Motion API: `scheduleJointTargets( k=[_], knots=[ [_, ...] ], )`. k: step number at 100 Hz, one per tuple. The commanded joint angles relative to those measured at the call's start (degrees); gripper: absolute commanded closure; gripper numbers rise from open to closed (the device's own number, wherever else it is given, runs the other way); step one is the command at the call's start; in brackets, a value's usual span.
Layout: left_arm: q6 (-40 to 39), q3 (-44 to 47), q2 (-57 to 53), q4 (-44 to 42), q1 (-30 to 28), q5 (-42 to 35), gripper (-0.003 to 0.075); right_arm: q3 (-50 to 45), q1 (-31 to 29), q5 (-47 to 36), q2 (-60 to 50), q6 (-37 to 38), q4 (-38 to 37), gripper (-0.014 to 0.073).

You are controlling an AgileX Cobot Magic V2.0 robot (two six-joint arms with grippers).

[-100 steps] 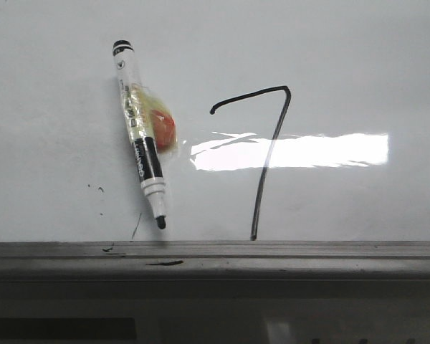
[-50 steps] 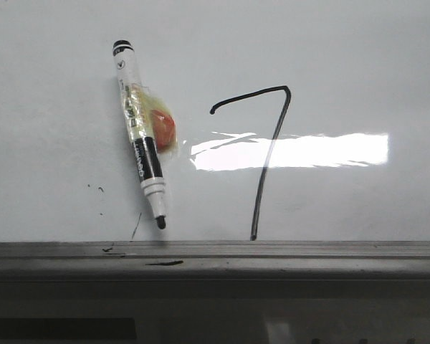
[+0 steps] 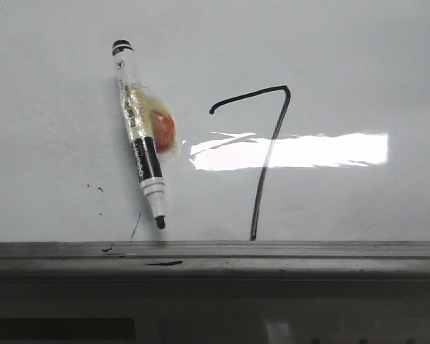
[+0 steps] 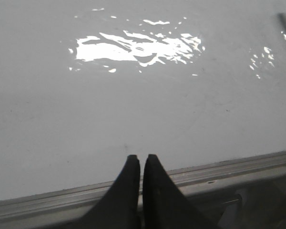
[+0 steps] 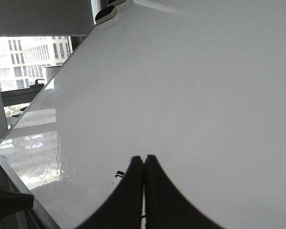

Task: Write number 7 on whiteboard

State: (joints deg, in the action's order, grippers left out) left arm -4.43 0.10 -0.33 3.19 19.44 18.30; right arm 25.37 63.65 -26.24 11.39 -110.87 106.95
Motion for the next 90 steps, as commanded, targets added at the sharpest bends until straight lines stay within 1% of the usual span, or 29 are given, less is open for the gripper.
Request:
scheduleJointTargets(
  k=[1,82,87,90],
  knots=[
    [-0.60,1.32,-1.63,0.74,-0.25,-4.13,0.0741,1.32,-0.18,2.38,0.65,-0.06,-0.33,0.0657],
    [-0.60,1.32,-1.63,0.74,-0.25,-4.13,0.0741,0.92,-0.34,2.27,0.13,-0.06,-0.33,0.0657],
    [-0.60,1.32,-1.63,0.74,-0.25,-4.13,0.0741,0.27,-1.10,0.40,-0.02,-0.06,-0.33,0.0657],
    [-0.60,1.32,-1.63,0.74,-0.25,-4.13,0.0741,-0.35,-1.76,-2.06,-0.02,-0.06,-0.33,0.0657]
  ],
)
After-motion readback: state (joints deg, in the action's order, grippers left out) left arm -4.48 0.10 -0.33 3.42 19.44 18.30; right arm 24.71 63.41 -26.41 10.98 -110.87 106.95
